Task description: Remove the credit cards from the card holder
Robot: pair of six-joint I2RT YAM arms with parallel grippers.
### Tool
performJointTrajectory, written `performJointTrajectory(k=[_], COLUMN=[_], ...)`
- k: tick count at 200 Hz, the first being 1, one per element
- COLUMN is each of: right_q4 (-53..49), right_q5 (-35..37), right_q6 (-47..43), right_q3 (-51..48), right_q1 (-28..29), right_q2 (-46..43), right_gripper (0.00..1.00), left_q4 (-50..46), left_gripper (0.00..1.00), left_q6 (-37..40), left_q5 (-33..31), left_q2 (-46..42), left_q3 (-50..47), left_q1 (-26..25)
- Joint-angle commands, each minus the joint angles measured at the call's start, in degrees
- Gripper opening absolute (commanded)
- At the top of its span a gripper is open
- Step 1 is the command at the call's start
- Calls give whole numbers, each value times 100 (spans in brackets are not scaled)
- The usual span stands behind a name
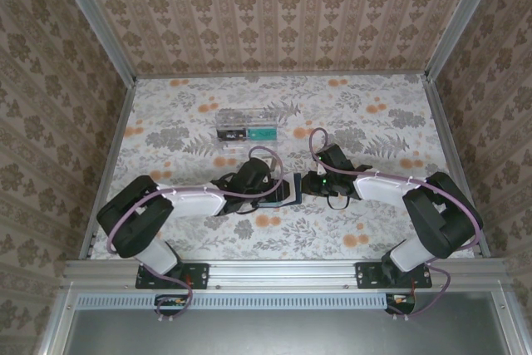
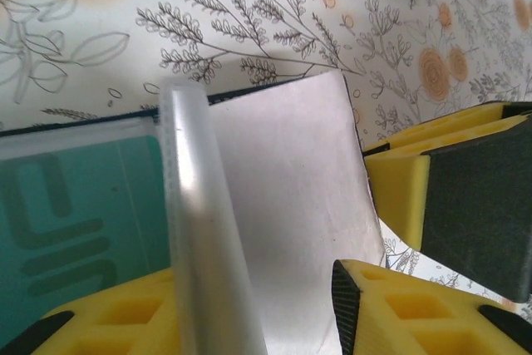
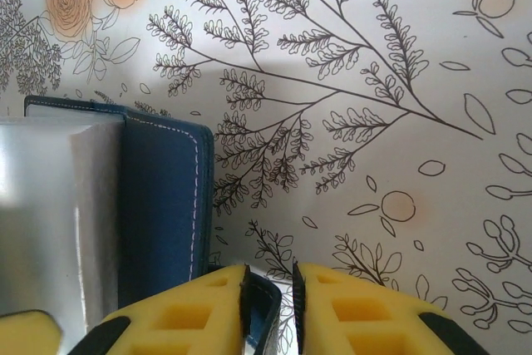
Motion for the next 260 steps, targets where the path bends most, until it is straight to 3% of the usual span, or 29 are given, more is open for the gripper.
performJointTrajectory(k=[1,58,153,186,260], right_q4=[-71,-254,-382,-455,-592], right_q5=[146,295,-4,-70,77], right_q6=[-16,-84,-133,-180,-278], right_q3=[81,73,369,480,419], right_q1=[28,-150,-253,-253,-262], right_q2=[-78,-656,-299,41,251], right_gripper=[25,32,45,55,31], left_q4=[264,405,503,558,-8], left_gripper=[45,41,41,41,42], left_q6=[67,146,138,120,160], left_q5=[201,254,331,350,-79], left_q2=[176,540,899,882,-105], left_q3=[250,681,827,767,338], left_q1=[-142,-525,-644,-641,-441])
